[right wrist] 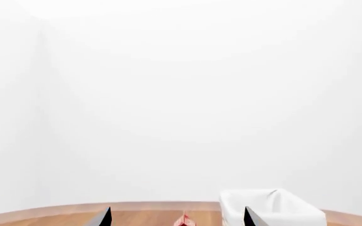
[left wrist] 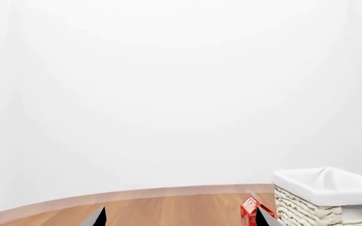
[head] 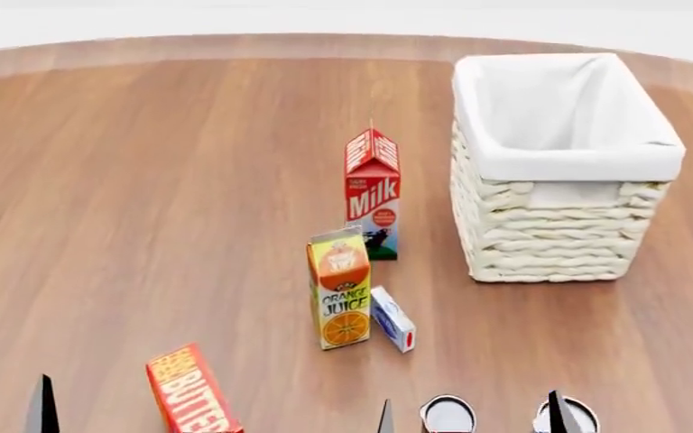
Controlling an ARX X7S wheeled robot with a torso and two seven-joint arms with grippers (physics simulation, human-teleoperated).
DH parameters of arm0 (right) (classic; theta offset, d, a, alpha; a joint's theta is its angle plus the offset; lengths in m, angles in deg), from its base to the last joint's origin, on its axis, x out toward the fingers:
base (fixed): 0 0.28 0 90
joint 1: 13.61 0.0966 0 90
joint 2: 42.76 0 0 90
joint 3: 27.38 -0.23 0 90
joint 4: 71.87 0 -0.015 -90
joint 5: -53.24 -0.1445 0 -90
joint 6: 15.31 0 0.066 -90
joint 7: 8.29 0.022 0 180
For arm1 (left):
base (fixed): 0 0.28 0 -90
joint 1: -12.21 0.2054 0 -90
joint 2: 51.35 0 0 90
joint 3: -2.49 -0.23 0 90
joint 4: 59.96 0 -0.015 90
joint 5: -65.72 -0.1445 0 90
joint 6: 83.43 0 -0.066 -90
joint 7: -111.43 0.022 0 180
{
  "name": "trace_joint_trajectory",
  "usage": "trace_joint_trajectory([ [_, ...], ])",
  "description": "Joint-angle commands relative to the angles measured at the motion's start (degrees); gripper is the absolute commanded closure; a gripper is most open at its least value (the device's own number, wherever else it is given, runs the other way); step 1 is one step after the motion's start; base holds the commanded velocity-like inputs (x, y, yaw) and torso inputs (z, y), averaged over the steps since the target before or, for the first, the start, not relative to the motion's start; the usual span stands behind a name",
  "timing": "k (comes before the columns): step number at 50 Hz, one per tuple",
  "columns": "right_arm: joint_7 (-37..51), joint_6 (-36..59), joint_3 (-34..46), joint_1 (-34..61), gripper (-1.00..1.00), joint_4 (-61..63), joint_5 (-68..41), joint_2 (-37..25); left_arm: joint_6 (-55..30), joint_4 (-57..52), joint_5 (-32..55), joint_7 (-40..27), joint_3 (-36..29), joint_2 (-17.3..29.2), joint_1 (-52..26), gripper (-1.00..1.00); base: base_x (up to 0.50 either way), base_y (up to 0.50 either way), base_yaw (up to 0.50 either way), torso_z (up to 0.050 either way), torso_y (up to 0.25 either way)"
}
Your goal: Pick up the tomato sauce, and put it in the basket.
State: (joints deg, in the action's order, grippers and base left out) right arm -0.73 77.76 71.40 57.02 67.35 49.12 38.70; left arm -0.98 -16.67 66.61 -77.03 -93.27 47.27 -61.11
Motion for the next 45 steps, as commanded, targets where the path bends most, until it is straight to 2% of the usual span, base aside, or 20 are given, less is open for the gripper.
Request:
trace_joint_trajectory([
  [1,0.68,-0.2,0.64,-0.02,-1.0,-0.24,-0.17,-0.82,-0.28,0.36,0.77,-0.75,-0.42,0.51,-0.23,-1.0,0.5,0.0,0.0,0.0,0.0],
  [30,1.98,-1.28,2.37,0.28,-1.0,-1.08,0.48,-2.45,-0.68,1.03,1.02,-2.24,-1.58,2.06,-0.82,-1.0,0.47,0.0,0.0,0.0,0.001],
  [37,2.04,-0.49,1.54,-1.15,-1.0,3.06,1.22,-4.45,-0.55,2.1,0.29,-2.83,-2.16,2.17,-1.41,-1.0,0.05,0.0,0.0,0.0,0.002],
  [38,1.22,-0.95,-0.25,-3.01,-1.0,5.21,-2.65,-5.99,-0.6,2.11,0.17,-2.84,-2.37,2.21,-1.43,-1.0,0.0,0.0,0.0,0.0,0.0],
  [40,0.46,-0.57,-0.95,-4.55,-1.0,6.24,-1.3,-8.06,-0.67,2.36,0.36,-2.94,-2.31,2.26,-1.61,-1.0,0.0,0.0,0.0,0.0,0.0],
  [43,0.52,-3.32,-8.72,-8.9,-1.0,6.23,-12.6,-10.47,-0.53,2.91,0.19,-3.32,-2.33,2.22,-1.96,-1.0,0.0,0.0,0.0,0.0,0.0],
  [45,1.14,-4.6,-11.96,-12.7,-1.0,5.24,-10.26,-11.2,-0.45,3.21,0.41,-3.49,-2.21,2.23,-2.02,-1.0,0.0,0.0,0.0,0.0,0.0],
])
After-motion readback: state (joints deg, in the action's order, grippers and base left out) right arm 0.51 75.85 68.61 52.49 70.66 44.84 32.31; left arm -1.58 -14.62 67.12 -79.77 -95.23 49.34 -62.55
